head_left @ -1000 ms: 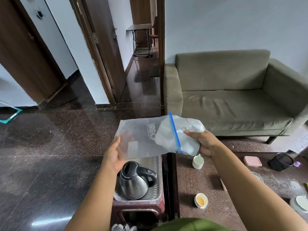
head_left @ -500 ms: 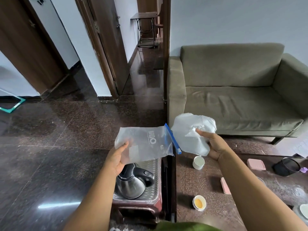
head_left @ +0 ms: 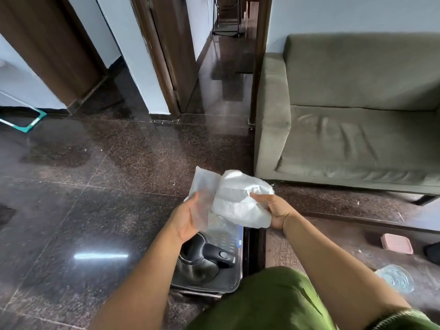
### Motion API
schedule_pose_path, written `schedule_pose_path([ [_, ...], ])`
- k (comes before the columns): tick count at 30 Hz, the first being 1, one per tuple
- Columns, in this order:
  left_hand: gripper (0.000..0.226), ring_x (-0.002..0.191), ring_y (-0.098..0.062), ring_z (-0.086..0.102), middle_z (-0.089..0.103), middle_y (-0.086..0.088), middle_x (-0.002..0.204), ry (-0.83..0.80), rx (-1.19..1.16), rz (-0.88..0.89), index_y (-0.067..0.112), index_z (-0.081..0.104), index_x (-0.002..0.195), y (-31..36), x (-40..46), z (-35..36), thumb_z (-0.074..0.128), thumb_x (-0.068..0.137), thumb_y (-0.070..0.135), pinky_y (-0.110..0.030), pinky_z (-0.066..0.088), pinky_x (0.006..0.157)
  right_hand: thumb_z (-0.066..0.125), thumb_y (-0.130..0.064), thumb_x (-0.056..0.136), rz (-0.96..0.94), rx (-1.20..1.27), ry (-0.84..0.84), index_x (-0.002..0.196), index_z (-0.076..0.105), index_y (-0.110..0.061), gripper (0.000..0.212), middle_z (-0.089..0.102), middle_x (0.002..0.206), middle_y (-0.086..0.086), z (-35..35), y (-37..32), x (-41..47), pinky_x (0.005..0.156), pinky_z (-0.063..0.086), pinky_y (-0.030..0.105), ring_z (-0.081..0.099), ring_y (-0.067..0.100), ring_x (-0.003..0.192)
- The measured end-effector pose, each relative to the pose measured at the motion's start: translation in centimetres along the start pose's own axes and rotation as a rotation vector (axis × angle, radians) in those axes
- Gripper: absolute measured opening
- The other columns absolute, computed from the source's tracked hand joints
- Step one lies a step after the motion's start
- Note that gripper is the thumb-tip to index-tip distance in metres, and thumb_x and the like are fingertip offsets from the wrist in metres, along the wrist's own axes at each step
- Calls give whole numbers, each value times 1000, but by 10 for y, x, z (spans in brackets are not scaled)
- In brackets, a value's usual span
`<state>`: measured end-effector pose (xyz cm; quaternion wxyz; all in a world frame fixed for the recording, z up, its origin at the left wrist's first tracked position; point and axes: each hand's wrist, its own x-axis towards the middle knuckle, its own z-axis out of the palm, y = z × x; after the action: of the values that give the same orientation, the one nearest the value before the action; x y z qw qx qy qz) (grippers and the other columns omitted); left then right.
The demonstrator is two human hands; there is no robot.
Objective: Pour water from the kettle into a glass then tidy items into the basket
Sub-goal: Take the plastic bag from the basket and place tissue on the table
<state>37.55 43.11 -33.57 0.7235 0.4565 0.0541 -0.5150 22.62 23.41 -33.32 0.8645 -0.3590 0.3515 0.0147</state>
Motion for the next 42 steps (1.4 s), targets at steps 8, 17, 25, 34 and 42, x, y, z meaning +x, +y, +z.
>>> schedule_pose_path([
  [8,35,98,-23,70,72,-11,111,87,67,-153,13,62,121,24,63,-70,39,101,32,-39,58,81,60,-7,83,161,135,184,118,63,-3,35,75,92,13,8,59,82,59,59,36,73,27,73],
  [17,26,75,-23,64,70,-8,94,351,1123,-73,10,61,116,-11,153,-155,57,95,25,-32,49,68,78,-10,77,67,-553,666,105,63,0,34,67,106,21,-3,88,180,86,54,45,65,37,97],
  [25,19,78,-36,58,55,-4,87,212,1536,293,11,47,106,-46,156,-188,52,88,7,-36,40,63,63,-6,85,-178,-943,724,125,56,-4,40,68,106,10,-8,141,195,76,40,23,62,32,101],
  [34,19,89,-29,53,46,-2,108,158,1916,509,12,54,98,-56,162,-187,62,81,8,-39,52,70,71,-13,84,-264,-658,811,108,64,-6,27,63,92,5,-8,117,177,71,43,30,62,27,89],
  [42,50,115,-17,59,66,2,120,-162,1676,32,24,61,122,-51,186,-179,72,77,43,-23,46,97,68,-8,82,152,-100,316,94,71,-6,13,76,93,11,-4,134,212,71,61,37,72,21,75],
])
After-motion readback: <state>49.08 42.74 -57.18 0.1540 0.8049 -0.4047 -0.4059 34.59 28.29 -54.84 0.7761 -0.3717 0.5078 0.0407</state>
